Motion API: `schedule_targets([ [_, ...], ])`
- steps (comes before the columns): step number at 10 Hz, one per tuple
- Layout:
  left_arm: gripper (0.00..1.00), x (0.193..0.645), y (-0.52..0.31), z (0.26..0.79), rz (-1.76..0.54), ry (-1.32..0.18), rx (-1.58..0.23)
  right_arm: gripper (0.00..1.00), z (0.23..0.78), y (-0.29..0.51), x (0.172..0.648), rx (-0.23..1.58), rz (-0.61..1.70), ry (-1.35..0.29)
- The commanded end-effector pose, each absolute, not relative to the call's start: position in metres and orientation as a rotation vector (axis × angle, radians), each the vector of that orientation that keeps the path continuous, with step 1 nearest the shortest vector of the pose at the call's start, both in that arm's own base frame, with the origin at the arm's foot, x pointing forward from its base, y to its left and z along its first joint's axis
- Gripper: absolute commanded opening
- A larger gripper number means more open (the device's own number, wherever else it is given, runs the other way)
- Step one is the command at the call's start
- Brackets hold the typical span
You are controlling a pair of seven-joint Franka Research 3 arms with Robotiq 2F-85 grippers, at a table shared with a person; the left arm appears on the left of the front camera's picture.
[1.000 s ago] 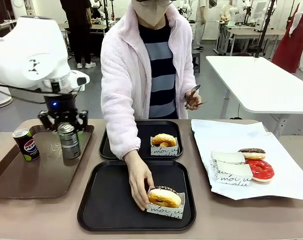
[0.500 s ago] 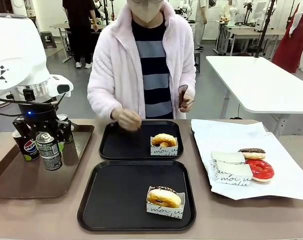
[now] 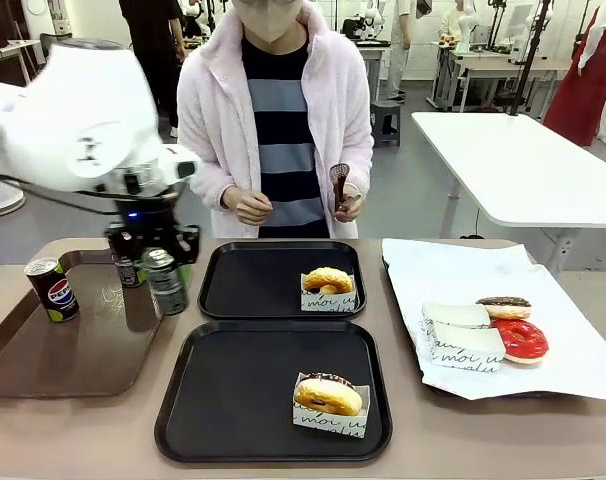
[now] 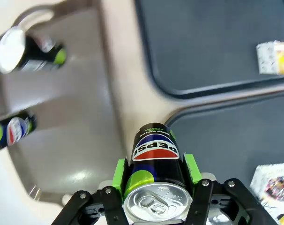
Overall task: Set up donuts and drinks on trays.
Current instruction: Pick up one Pepsi coke and place it on the Flat Tray.
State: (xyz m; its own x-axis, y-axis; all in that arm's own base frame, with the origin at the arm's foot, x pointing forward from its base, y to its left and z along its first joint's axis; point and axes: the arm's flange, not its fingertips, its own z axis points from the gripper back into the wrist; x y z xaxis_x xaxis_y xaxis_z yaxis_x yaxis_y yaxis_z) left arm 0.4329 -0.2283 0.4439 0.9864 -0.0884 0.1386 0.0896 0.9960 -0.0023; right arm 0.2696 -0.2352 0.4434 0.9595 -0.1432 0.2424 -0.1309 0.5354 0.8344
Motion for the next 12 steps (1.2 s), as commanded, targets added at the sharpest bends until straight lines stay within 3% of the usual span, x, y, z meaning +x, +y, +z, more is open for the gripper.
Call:
schedule_targets([
  [1, 0.58, 0.482, -0.264, 0.442, -0.048, -0.174, -0.019, 1.0, 0.444, -0.236, 0.269, 1.024, -0.001, -0.309],
  [4, 0.58, 0.527, -0.287, 0.434, -0.02, -0.209, -0.041, 1.0, 0.444, -0.236, 0.269, 1.024, -0.001, -0.309],
  [11, 0.58, 0.557, -0.29, 0.383, 0.038, -0.12, 0.014, 1.0, 0.444, -0.236, 0.269, 1.024, -0.001, -0.309],
  [12, 1.0, 0.557, -0.291, 0.383, 0.055, -0.107, 0.018, 1.0, 0.444, -0.236, 0.269, 1.024, -0.001, -0.309],
])
